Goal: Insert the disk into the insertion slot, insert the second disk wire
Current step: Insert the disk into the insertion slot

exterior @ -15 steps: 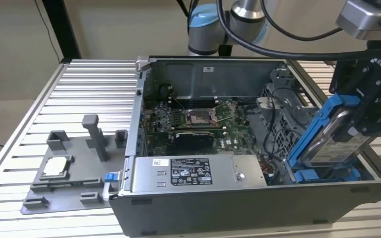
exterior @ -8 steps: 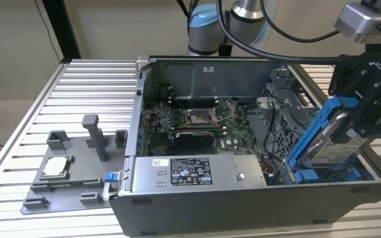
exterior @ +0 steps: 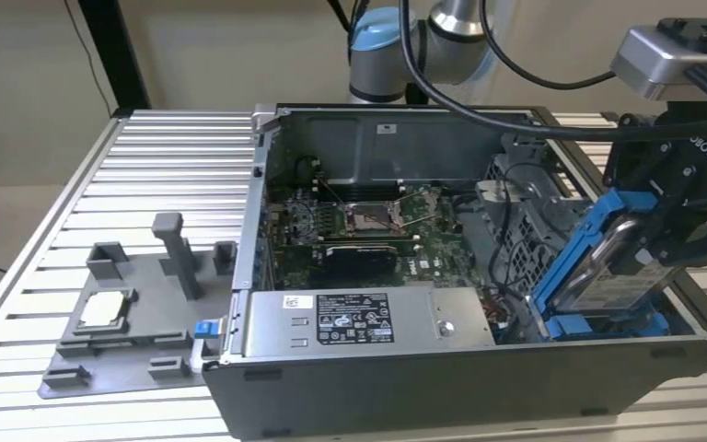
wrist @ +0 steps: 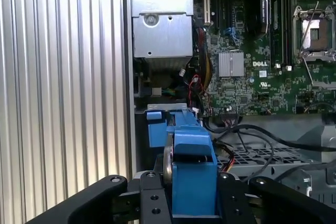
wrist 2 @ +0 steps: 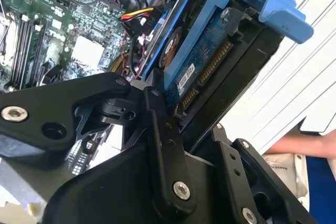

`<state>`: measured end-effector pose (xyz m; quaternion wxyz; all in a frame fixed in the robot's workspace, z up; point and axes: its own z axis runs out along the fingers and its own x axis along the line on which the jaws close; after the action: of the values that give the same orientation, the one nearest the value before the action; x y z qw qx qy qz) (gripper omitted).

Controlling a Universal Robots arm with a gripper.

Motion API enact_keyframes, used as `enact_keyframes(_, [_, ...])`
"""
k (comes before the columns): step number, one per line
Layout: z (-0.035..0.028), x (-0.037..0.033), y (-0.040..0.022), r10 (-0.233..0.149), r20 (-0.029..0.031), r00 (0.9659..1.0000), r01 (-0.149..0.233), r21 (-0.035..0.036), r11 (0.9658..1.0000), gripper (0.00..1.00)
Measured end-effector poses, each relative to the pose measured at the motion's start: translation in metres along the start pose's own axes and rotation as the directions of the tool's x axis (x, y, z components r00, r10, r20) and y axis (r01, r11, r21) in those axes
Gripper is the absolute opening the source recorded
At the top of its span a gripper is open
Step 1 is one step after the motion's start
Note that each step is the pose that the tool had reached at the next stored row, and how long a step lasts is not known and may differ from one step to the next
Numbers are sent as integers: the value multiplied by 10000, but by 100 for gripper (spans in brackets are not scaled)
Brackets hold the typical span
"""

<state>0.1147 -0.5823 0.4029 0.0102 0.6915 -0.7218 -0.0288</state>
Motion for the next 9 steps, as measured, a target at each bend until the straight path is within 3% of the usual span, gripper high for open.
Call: enact_keyframes(9, [3,1,0,1,1,10000,-1,-7,10000,0])
